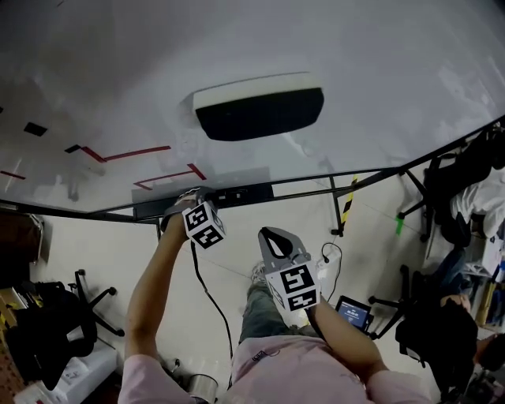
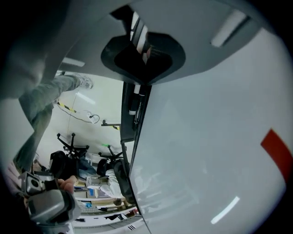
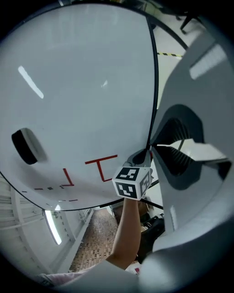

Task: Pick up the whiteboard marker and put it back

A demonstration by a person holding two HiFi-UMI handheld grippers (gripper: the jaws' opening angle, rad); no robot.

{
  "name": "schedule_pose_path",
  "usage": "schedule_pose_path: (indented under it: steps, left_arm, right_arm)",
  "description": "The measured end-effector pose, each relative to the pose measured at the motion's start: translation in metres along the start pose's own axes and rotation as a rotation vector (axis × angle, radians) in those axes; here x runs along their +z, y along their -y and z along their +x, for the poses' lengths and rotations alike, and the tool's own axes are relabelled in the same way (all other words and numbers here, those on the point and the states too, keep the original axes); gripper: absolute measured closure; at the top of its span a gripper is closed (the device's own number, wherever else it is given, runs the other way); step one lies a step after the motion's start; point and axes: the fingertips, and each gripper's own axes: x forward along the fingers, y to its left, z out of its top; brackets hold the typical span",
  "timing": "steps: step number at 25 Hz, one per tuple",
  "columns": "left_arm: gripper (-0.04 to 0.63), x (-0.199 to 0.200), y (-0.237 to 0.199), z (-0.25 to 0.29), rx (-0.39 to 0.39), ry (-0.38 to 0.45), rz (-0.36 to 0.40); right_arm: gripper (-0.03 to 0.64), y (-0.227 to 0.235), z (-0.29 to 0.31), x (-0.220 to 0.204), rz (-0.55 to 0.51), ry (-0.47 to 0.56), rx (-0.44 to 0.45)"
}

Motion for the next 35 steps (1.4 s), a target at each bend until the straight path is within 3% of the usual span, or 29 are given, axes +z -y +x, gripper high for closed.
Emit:
schedule_pose_path:
  steps: [3, 7, 11, 15, 24, 33, 35]
  left_arm:
    - [0.591, 0.001, 0.002, 0.001, -0.015, 0.015, 0.031]
    - [0.587, 0.000, 0.009, -0.004, -0.106, 0.019, 0.081]
    - [0.531, -0.004, 0.014, -0.012, -0.162, 0.006, 0.119]
    - [0.471, -0.015, 0.017, -0.017, -0.213, -0.014, 0.105]
    - [0.473, -0.035, 0.021, -0.011, -0.231, -0.086, 0.166]
    - [0.486, -0.033, 0.022, -0.011, -0.209, -0.047, 0.194]
    - [0.520, -0.034, 0.025, -0.011, -0.210, -0.033, 0.195]
  right_arm:
    - [0.614, -0.004, 0.015, -0.001, 0.002, -0.020, 0.019]
    - [0.614, -0.007, 0.020, 0.000, 0.021, -0.030, 0.034]
    - [0.614, -0.006, 0.017, -0.004, 0.045, -0.036, 0.027]
    - [0.614, -0.010, 0.015, -0.009, 0.071, -0.039, 0.029]
    - [0.614, -0.015, 0.014, -0.014, 0.048, -0.046, 0.028]
    - [0.614, -0.026, 0.016, -0.020, 0.022, -0.055, 0.036]
    - [0.614, -0.028, 0.016, -0.021, 0.022, -0.055, 0.038]
